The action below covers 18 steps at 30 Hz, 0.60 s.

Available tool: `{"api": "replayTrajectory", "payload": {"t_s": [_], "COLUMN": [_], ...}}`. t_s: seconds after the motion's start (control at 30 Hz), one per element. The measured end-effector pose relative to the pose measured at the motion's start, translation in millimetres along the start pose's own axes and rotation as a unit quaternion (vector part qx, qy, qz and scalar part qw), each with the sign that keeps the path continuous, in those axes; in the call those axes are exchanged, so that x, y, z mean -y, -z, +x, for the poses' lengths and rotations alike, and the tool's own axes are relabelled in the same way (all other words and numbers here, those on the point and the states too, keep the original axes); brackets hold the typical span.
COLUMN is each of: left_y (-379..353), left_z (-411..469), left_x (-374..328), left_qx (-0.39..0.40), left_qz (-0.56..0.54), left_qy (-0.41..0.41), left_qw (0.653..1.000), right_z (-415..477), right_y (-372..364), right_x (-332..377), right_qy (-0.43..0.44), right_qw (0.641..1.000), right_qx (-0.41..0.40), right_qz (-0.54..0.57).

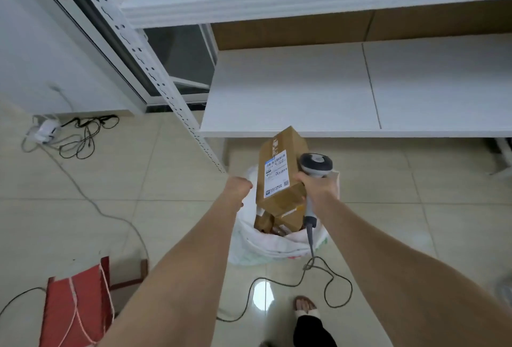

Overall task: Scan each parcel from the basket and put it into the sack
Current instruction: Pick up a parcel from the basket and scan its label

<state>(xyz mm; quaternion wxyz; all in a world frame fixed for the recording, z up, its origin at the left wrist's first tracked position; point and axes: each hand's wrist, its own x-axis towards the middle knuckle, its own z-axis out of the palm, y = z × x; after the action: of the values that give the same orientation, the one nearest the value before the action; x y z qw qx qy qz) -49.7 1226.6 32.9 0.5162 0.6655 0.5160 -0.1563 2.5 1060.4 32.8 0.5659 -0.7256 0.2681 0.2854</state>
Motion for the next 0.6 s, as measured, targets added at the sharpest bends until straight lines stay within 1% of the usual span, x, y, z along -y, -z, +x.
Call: {"api": "replayTrajectory", "payload": {"t_s": [0.13, 0.27, 0.43, 0.5, 0.6], "left_y": [5, 3, -13, -24, -47], "left_z": [67, 133, 201, 226, 266], "left_x": [21, 43, 75, 87, 109], "left_qx": [0.02, 0.053, 0.085, 0.092, 0.107], "left_qz": [0.042, 0.08, 0.156, 0.185, 0.203], "left_qy": [0.014, 0.021, -0.012, -0.037, -0.05], "left_qw": [0.999, 0.995, 0.984, 0.978, 0.972], "right_z": [32, 57, 97, 118, 140], "right_y": [-43, -81, -111, -119, -128], "right_x": [-16, -37, -77, -96, -122], "right_qy": [-0.016, -0.003, -0.01, -0.016, -0.021], "right_qw": [1.0, 0.997, 0.991, 0.989, 0.988], "right_qx": [-0.018, -0.057, -0.117, -0.133, -0.143], "right_qz": [0.002, 0.043, 0.063, 0.056, 0.056]}}
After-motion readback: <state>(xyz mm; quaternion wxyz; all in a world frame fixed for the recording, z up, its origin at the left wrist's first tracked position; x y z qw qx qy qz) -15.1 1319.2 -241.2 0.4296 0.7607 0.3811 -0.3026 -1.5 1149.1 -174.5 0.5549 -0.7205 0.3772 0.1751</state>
